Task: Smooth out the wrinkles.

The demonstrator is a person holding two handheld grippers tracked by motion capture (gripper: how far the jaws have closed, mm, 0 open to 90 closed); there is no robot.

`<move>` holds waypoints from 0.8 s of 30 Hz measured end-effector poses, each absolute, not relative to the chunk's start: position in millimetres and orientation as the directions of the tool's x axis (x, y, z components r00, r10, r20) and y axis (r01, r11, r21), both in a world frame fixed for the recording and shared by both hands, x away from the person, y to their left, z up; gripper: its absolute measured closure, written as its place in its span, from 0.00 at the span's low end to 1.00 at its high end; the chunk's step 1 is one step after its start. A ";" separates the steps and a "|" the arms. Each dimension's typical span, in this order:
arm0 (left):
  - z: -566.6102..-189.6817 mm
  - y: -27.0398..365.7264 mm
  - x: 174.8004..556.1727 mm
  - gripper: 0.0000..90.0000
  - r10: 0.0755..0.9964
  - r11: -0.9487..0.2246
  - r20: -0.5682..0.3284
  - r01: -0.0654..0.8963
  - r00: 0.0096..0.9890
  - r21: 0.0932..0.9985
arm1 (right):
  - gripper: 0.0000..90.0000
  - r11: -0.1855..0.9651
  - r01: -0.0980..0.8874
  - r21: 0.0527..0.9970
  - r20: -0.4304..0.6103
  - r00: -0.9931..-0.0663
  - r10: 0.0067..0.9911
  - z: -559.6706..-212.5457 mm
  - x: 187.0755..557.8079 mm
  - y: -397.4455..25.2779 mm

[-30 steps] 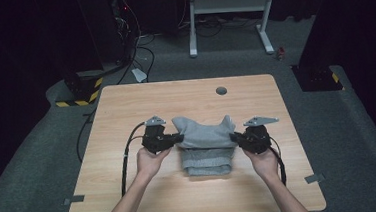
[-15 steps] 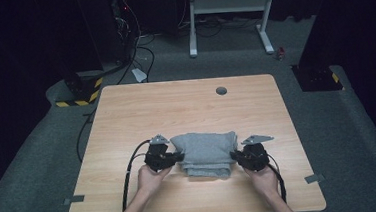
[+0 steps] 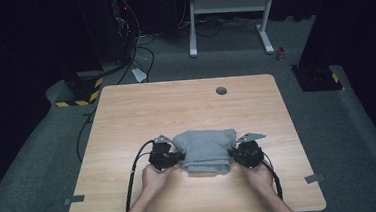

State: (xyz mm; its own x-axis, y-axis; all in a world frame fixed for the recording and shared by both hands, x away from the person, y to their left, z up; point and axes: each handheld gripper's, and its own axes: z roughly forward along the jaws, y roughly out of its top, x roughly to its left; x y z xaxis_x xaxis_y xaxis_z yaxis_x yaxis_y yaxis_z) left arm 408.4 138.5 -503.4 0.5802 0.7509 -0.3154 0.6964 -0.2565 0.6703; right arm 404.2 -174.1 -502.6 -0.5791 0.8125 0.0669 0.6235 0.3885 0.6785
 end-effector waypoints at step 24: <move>-479.0 150.8 438.9 0.48 0.796 -0.127 -0.355 0.709 0.491 0.694 | 0.53 0.227 0.651 0.724 0.181 -0.496 0.849 -476.7 427.4 -189.2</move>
